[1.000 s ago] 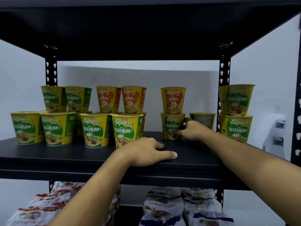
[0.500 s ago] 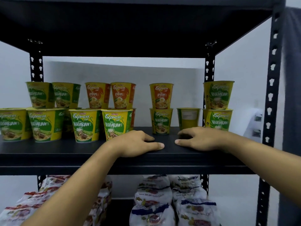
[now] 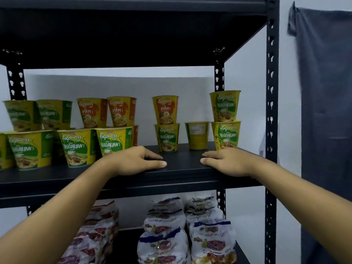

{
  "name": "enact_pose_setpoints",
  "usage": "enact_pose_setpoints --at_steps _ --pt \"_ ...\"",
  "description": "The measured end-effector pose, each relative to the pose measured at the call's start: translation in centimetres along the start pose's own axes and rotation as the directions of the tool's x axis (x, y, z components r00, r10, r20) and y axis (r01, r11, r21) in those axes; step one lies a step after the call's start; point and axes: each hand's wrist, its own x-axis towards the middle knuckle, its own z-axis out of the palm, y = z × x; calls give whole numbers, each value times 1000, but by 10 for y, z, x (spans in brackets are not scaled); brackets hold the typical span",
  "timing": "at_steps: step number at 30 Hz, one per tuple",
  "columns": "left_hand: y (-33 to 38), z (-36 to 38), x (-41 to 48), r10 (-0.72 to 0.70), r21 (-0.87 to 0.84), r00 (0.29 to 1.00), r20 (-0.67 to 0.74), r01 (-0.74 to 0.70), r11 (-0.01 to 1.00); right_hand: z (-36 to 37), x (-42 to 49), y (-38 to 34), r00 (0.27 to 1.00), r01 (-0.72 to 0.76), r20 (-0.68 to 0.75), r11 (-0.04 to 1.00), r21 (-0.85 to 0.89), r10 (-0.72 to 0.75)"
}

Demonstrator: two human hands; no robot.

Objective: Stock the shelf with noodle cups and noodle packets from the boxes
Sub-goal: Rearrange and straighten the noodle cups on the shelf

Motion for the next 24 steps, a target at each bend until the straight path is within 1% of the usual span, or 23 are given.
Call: enact_pose_setpoints --at_steps 6,8,10,12,15,17,20,24 --pt "14 -6 8 -3 34 998 55 1 999 -1 -4 -3 1000 6 28 1000 -27 -5" --pt "25 -6 16 14 64 999 51 -17 998 0 -3 -3 1000 9 24 999 -37 -8" --pt "40 -7 30 53 95 999 -7 -52 994 1 -3 -2 1000 15 18 999 -52 -14" --pt "58 -8 48 104 88 988 -115 -94 992 0 -3 -2 1000 16 13 997 -69 -15" --pt "80 -3 83 154 94 940 -303 -131 987 0 -6 -3 1000 9 3 998 -65 -9" --pt "90 3 106 158 103 905 -394 -127 987 1 -5 -2 1000 11 -3 998 -61 -11" --pt "101 8 133 140 78 887 -441 -118 990 0 -4 -1 1000 10 -14 998 -58 -11" --pt "107 9 155 97 118 898 -430 -50 992 1 -2 1 1000 11 -15 999 -52 -12"
